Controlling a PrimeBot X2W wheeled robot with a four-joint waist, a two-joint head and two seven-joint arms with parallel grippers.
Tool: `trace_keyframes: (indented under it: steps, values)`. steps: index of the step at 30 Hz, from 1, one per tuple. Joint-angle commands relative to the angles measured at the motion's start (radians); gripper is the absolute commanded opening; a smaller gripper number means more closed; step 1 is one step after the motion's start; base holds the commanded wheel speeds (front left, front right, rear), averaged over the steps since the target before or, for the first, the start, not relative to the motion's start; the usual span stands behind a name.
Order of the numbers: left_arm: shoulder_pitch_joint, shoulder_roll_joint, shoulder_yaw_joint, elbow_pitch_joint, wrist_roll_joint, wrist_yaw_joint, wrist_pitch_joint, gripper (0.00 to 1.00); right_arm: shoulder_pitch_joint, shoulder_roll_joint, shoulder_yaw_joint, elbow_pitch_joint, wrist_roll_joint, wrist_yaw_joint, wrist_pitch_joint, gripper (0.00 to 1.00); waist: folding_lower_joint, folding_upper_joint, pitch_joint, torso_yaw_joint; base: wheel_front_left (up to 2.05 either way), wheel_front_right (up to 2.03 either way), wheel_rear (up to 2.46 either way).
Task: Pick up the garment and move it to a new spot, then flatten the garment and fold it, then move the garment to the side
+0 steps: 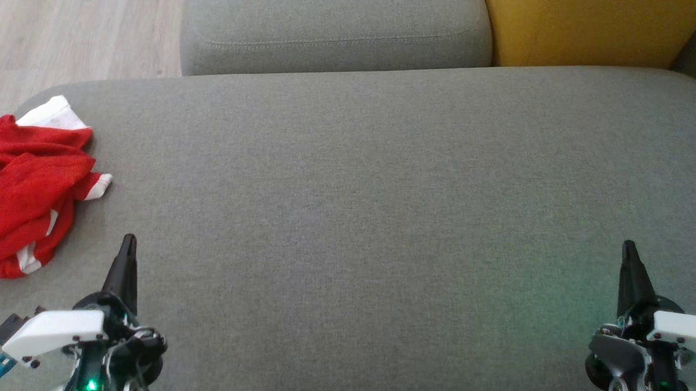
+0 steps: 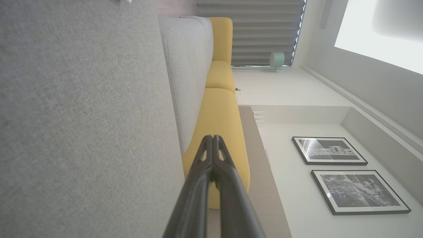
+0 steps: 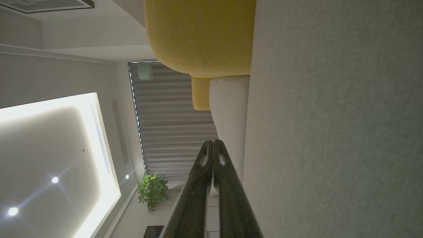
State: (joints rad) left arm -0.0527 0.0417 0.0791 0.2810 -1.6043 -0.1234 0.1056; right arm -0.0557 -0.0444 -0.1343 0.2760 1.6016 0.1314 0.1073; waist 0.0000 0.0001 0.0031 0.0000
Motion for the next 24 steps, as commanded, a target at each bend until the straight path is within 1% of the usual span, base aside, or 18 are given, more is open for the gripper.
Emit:
trace_keyframes:
  steps: [1,5,6,19,24]
  values:
    - [-0.055,0.009,0.035,-0.036,-0.004,-0.007,0.008,0.00,-0.052,-0.006,0.021,-0.031,0.007,-0.001,0.006,0.00,0.0000,-0.0001,0.000,0.000,0.00,0.00,0.00]
    - [-0.055,0.009,0.035,-0.036,-0.004,-0.007,0.008,0.00,-0.052,-0.006,0.021,-0.031,0.007,-0.001,0.006,0.00,0.0000,-0.0001,0.000,0.000,0.00,0.00,0.00]
    - [0.000,-0.001,-0.001,0.004,0.000,0.001,-0.001,1.00,0.000,0.000,0.000,0.003,0.000,0.000,0.000,1.00,0.0000,-0.0001,0.000,0.000,0.00,0.00,0.00]
    - [-0.013,0.000,-0.029,0.002,0.009,0.000,-0.035,1.00,-0.002,-0.002,0.025,-0.009,-0.022,0.000,-0.028,1.00,0.0000,-0.0001,0.000,0.000,0.00,0.00,0.00]
    - [-0.022,0.004,-0.040,-0.009,0.041,-0.001,-0.052,1.00,-0.006,-0.011,0.039,-0.018,-0.055,0.000,-0.046,1.00,0.0000,-0.0001,-0.001,0.001,0.00,0.00,0.00]
